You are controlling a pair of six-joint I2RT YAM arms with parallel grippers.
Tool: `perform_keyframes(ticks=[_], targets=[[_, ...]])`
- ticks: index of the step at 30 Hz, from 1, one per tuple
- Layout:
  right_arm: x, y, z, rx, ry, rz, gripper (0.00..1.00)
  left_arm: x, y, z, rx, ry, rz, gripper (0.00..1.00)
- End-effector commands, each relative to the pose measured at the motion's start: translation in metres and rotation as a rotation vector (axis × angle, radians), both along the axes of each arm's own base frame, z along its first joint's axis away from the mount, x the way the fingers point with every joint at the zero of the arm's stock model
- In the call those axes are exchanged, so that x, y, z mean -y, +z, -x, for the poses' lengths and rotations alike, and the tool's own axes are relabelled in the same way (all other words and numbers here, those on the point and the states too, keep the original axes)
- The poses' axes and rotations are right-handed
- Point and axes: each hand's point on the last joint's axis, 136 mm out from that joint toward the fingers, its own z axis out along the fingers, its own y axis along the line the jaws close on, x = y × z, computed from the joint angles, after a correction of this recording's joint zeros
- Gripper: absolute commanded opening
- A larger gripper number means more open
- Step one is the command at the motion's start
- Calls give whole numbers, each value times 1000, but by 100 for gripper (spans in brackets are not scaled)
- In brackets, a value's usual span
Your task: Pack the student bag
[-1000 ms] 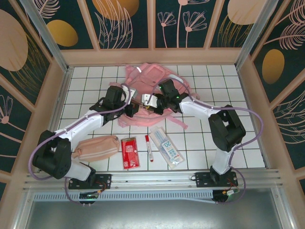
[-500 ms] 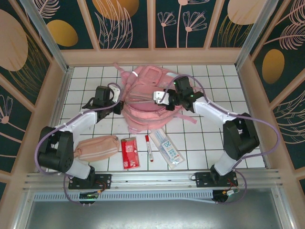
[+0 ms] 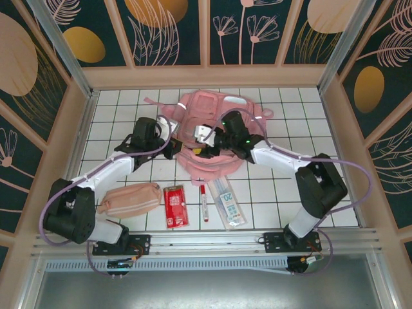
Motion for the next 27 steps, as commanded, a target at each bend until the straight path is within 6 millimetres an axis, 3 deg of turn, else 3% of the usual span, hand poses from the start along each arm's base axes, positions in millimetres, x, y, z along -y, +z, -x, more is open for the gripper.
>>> perform_keyframes(ticks=[1, 5, 8, 12, 13, 15, 22, 27], targets=[[0, -22, -22, -11, -89, 66, 65, 7, 18, 6, 29, -25, 79, 0], [7, -43, -21, -73, -103, 142, 60, 0, 8, 3, 13, 23, 45, 0], [16, -55, -19, -102, -130, 202, 48, -8, 0, -2, 3, 72, 11, 0], [27, -62, -19, -93, -149, 265, 11, -17, -7, -8, 9, 119, -38, 0], [28, -59, -17, -80, -135, 269, 5, -21, -10, -11, 13, 139, -59, 0], [27, -47, -14, -39, -103, 253, 0, -32, -15, -18, 18, 182, -101, 0], [42, 7, -3, 207, 79, 230, 0, -91, -17, -61, 61, 376, -153, 0], [51, 39, -8, 317, 77, 188, 0, -96, -20, -92, 84, 357, -235, 0]])
